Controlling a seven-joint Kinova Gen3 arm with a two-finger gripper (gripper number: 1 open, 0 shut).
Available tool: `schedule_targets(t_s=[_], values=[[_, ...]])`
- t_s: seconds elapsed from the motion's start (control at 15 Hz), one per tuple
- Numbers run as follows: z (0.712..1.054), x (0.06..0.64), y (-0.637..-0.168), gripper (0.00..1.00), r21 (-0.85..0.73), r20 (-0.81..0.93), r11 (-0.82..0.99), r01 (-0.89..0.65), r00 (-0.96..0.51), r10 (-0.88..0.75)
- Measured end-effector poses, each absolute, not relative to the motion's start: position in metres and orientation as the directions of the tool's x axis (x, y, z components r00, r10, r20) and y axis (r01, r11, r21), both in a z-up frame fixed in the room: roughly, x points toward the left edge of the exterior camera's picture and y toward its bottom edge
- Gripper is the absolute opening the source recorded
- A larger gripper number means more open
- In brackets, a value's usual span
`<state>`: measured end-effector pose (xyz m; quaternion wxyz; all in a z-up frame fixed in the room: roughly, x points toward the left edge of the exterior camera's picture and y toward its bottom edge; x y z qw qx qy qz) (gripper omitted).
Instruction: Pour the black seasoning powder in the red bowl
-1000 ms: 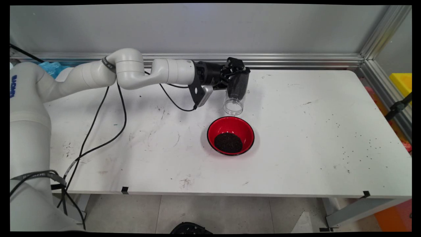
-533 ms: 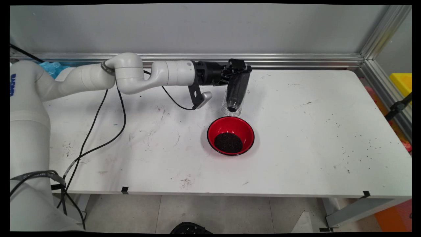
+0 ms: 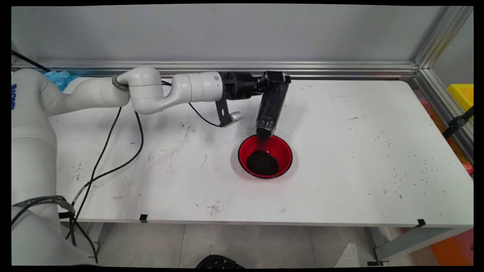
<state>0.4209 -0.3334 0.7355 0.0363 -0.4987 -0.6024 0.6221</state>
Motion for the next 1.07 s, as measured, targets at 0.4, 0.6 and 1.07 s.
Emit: schedule_targets(t_s=[0.4, 0.6, 1.07], values=[[0.736, 0.414, -0.327, 0.0, -0.755, -0.626, -0.33, 0.567, -0.471, 0.622], [0.736, 0.411, -0.324, 0.0, -0.75, -0.634, -0.343, 0.566, -0.465, 0.618], [0.727, 0.406, -0.325, 0.0, -0.859, -0.456, -0.17, 0.484, -0.571, 0.683]])
